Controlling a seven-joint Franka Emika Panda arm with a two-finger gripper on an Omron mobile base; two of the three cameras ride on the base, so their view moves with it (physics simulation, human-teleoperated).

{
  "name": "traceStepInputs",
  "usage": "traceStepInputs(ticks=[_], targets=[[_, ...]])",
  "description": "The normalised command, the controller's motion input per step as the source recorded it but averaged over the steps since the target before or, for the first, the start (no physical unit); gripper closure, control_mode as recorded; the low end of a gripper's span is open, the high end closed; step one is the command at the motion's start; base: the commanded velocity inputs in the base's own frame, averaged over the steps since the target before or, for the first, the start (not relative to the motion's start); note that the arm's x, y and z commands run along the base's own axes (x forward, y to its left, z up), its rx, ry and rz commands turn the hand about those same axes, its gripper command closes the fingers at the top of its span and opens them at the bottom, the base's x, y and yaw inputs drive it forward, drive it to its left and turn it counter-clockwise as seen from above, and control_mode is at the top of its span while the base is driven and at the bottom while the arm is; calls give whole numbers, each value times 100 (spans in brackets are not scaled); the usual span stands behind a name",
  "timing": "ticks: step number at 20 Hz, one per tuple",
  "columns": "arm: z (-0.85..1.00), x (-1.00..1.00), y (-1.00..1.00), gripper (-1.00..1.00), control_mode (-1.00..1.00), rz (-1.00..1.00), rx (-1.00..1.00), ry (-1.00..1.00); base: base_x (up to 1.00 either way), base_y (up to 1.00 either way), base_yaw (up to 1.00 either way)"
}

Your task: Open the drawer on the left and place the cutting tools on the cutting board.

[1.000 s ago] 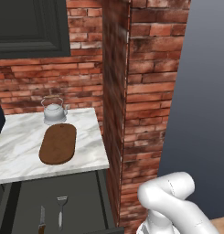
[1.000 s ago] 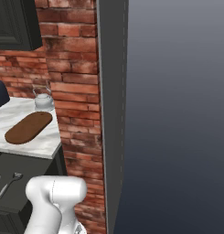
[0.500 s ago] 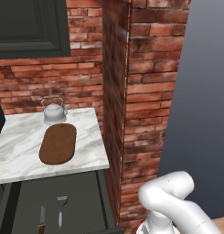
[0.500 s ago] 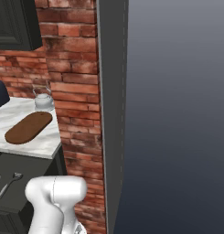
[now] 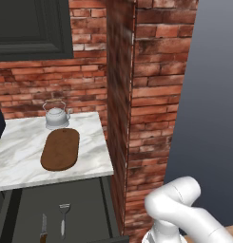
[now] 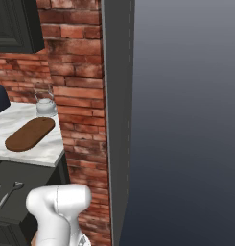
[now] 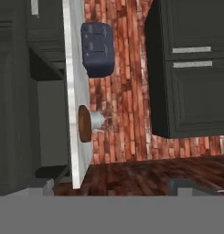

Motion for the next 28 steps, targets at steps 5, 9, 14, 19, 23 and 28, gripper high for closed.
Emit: traceStepInputs(ticks=[5,9,14,19,23,28], targets=[[70,4,-45,-100,-100,-2,12,2,0,0,0],[83,7,-42,-100,-100,0,10,8,0,0,0],[84,14,-41,-100,-100,0,10,10,0,0,0],[73,23,-42,-100,-100,0,10,15,0,0,0],[62,59,-46,-100,-100,0,9,13,0,0,0],[62,75,-44,-100,-100,0,11,10,0,0,0]])
